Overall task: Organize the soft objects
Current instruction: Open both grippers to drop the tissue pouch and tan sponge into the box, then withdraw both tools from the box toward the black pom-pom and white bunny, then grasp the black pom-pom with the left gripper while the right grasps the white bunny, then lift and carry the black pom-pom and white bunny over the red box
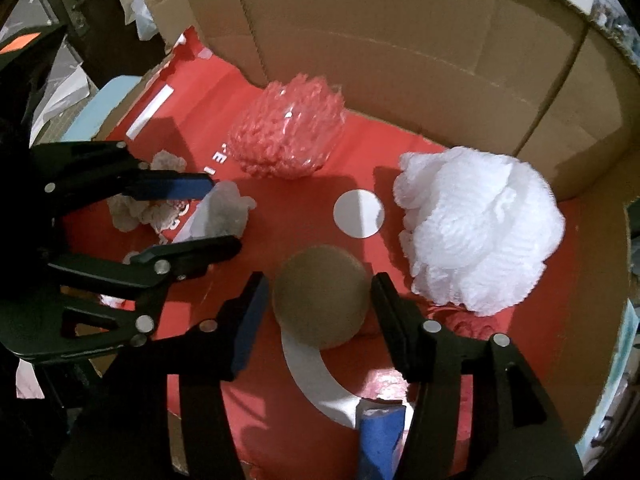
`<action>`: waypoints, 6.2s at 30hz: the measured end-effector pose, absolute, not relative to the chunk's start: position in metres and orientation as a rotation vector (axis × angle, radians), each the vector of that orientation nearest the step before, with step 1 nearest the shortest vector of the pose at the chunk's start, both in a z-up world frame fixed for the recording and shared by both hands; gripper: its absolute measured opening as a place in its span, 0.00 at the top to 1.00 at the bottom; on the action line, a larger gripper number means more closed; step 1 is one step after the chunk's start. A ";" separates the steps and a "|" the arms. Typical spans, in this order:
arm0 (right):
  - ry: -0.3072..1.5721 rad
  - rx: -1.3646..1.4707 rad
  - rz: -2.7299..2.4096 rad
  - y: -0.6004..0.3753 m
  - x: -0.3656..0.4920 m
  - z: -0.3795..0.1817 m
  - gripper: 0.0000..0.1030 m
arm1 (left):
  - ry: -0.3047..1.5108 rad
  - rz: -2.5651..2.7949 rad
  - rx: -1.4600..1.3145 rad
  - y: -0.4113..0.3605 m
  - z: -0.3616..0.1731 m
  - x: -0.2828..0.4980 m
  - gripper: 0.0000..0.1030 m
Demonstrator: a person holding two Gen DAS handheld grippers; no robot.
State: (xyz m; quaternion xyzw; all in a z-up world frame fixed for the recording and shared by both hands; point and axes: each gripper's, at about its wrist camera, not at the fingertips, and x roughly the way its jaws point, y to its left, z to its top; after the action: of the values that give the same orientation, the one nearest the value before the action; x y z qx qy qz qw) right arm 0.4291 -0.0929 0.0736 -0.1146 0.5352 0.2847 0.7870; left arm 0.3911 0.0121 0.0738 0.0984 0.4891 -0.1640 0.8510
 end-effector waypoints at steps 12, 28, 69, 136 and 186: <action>1.045 -0.193 0.588 -0.118 0.385 0.139 0.43 | 0.889 -0.305 0.152 0.020 0.141 0.324 0.28; 0.758 -0.169 0.521 -0.155 0.233 0.244 0.20 | 0.619 -0.267 0.044 0.034 0.221 0.189 0.03; 0.488 -0.004 0.226 -0.207 0.025 0.119 0.12 | 0.458 -0.164 -0.041 0.001 0.089 0.020 0.00; 0.905 -0.025 0.443 -0.173 0.118 0.052 0.12 | 0.756 -0.254 0.049 0.015 0.048 0.110 0.13; 0.821 -0.039 0.444 -0.190 0.110 0.065 0.64 | 0.815 -0.306 0.005 0.030 0.050 0.101 0.70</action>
State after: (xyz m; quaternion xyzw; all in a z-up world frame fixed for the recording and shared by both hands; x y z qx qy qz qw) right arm 0.1104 -0.1902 0.0650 -0.0187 0.3959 0.2142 0.8928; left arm 0.1012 0.0302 0.0504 0.0024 0.3949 -0.1481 0.9067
